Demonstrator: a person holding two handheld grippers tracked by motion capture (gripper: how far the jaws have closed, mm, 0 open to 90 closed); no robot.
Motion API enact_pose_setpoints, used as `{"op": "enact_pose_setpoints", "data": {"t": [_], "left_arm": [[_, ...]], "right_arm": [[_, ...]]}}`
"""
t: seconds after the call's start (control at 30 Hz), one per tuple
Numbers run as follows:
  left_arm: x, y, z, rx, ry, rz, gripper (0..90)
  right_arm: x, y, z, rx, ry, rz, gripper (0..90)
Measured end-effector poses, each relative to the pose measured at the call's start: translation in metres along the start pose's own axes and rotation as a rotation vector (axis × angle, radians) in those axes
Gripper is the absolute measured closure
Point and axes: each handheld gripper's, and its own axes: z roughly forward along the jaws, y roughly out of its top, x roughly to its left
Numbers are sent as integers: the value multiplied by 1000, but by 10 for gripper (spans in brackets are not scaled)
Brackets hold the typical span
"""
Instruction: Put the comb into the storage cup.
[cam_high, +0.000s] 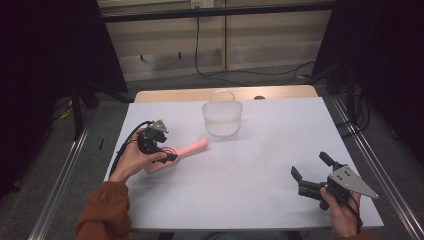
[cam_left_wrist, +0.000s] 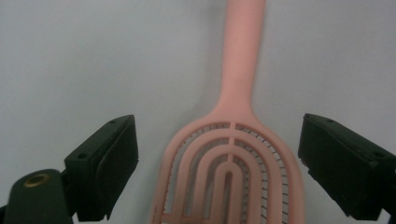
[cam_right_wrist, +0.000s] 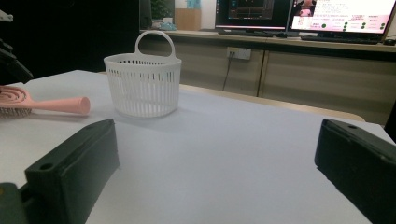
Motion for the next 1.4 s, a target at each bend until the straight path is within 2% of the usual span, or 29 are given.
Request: {"op": "enact_pose_setpoints", "data": {"t": [0.03, 0.07, 0.13, 0.2, 0.23, 0.33, 0.4, 0.5, 0.63, 0.8, 0.87, 1.0, 1.03, 1.1, 1.17, 1.27, 1.33, 1.37, 1.4], "left_arm": [[-2, 0, 2, -12, 5, -23, 103], [-2, 0, 4, -10, 2, -24, 54], [-2, 0, 6, 14, -28, -8, 52], [-1, 1, 7, 59, -23, 24, 61], [-2, 1, 8, 49, -30, 9, 65], [-2, 3, 10, 102, -37, 42, 70], [-1, 3, 11, 116, -49, 42, 78], [-1, 2, 12, 145, -37, 59, 79], [2, 0, 11, 150, -65, 45, 66], [0, 0, 15, 174, -60, 70, 93], [0, 1, 19, 205, -51, 93, 108], [0, 2, 19, 205, -55, 112, 159], [-1, 3, 19, 221, -54, 129, 159], [-3, 3, 20, 223, -58, 130, 161], [-4, 3, 22, 242, -54, 150, 172], [-4, 3, 21, 237, -50, 151, 185], [-5, 3, 21, 232, -47, 136, 186], [-5, 3, 22, 241, -44, 154, 186], [-5, 3, 22, 241, -44, 154, 187]], "right_arm": [[0, 0, 0, 0, 0, -1, 0], [0, 0, 0, 0, 1, -3, 0], [0, 0, 0, 0, 3, -2, 0], [0, 0, 0, 1, 2, 0, 0], [0, 0, 1, 3, 1, 1, 0], [0, 0, 1, 3, 1, 0, 0], [0, 0, 1, 2, 0, -1, 0], [0, 0, 1, 2, 1, -1, 0], [0, 0, 1, 3, 1, 0, 0], [0, 0, 1, 3, 1, 1, 0], [0, 0, 1, 3, 2, 1, 0], [0, 0, 1, 3, 2, 0, 0], [0, 0, 1, 3, 2, 0, 0], [0, 0, 1, 2, 2, -1, 0], [0, 0, 1, 3, 1, 0, 0], [0, 0, 0, 2, 2, 1, 0], [0, 0, 0, 2, 2, -1, 0], [0, 0, 1, 3, 2, 1, 0], [0, 0, 1, 3, 2, 1, 0]]}}
